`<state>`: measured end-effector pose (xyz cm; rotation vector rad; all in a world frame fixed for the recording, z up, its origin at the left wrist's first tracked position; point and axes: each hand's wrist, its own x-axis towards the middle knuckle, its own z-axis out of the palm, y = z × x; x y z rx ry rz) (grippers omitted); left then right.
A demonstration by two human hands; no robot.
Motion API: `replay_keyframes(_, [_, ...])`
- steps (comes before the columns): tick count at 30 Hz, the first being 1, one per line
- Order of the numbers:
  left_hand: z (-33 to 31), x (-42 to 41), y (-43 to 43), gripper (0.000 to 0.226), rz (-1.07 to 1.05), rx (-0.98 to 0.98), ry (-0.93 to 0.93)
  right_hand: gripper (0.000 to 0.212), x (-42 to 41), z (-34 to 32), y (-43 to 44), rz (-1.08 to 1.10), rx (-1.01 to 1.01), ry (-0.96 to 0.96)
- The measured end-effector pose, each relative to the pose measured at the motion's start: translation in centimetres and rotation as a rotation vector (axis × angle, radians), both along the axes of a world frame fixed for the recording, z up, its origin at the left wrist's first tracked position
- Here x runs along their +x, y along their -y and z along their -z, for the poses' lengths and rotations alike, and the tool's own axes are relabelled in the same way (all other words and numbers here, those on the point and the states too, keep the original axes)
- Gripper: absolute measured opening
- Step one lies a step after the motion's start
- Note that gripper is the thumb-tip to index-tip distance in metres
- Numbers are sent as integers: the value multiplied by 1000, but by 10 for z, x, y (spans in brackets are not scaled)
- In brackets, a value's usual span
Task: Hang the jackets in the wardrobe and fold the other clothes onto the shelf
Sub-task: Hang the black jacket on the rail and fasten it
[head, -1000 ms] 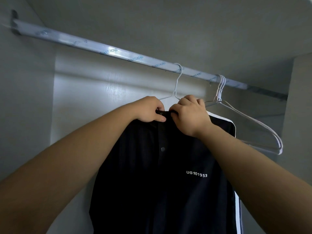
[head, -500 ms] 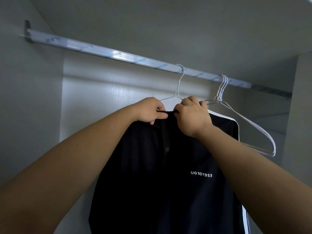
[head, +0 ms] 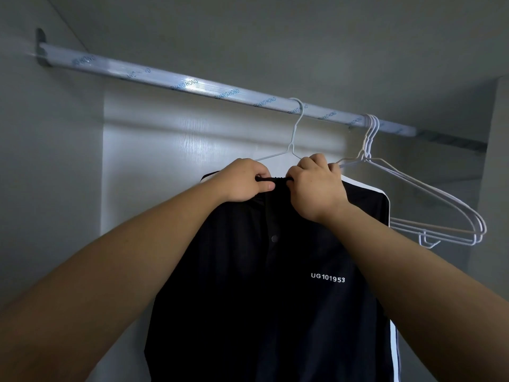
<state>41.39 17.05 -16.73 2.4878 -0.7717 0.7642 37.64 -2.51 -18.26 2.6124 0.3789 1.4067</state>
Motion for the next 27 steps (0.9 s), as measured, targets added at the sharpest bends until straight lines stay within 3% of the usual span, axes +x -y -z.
replay_keyframes(14, [13,-2,13,12,-67,-84,51,30,6,5,3,-25,28,31])
replay_keyframes(19, [29,-10,20,20,-107,-68,201,33,-2,16,1,-76,111,86])
replay_keyframes(23, [61,-17,23,35,-32,-416,419,44,-18,48,-2,-120,227,273])
replay_keyframes(25, [86,-21,24,30,-54,-581,511,37,-23,70,-5,-128,244,283])
replay_keyframes(27, [116,-20,26,28,-81,-645,455,24,-24,95,-9,-137,261,199])
